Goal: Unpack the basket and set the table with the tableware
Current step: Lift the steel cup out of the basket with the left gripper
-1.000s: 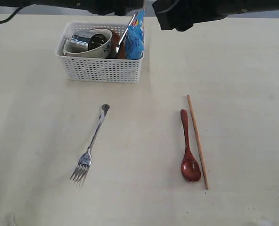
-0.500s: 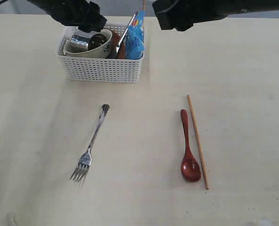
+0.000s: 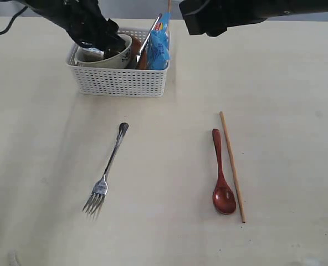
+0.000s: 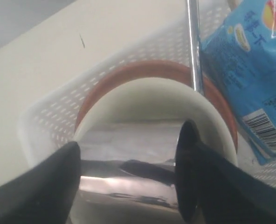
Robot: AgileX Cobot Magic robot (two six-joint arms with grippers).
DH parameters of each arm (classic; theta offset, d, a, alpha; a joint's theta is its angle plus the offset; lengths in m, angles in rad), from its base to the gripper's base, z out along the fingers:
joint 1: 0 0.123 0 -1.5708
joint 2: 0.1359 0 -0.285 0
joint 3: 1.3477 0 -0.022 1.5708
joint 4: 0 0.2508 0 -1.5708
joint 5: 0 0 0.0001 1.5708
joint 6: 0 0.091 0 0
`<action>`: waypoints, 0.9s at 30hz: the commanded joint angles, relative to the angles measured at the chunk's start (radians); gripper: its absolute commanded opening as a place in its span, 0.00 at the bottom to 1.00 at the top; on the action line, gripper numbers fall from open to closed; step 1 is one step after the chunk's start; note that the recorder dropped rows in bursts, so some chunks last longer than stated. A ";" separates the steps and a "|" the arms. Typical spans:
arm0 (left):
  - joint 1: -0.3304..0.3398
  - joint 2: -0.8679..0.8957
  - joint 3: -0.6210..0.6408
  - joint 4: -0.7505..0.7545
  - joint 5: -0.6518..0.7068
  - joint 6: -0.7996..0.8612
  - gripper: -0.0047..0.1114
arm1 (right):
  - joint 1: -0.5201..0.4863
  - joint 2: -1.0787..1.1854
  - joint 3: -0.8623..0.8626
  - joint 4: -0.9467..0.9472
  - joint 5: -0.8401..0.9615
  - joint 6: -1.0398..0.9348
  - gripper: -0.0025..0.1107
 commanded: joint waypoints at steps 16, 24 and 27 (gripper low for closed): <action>0.001 0.046 -0.028 0.091 -0.024 -0.028 0.56 | -0.006 -0.001 0.000 -0.005 -0.019 0.006 0.58; 0.014 0.046 -0.068 0.095 0.021 -0.035 0.37 | -0.006 -0.001 0.000 -0.005 -0.019 0.006 0.58; 0.025 0.046 -0.068 0.095 0.044 -0.066 0.29 | -0.006 -0.001 0.000 -0.005 -0.021 0.006 0.58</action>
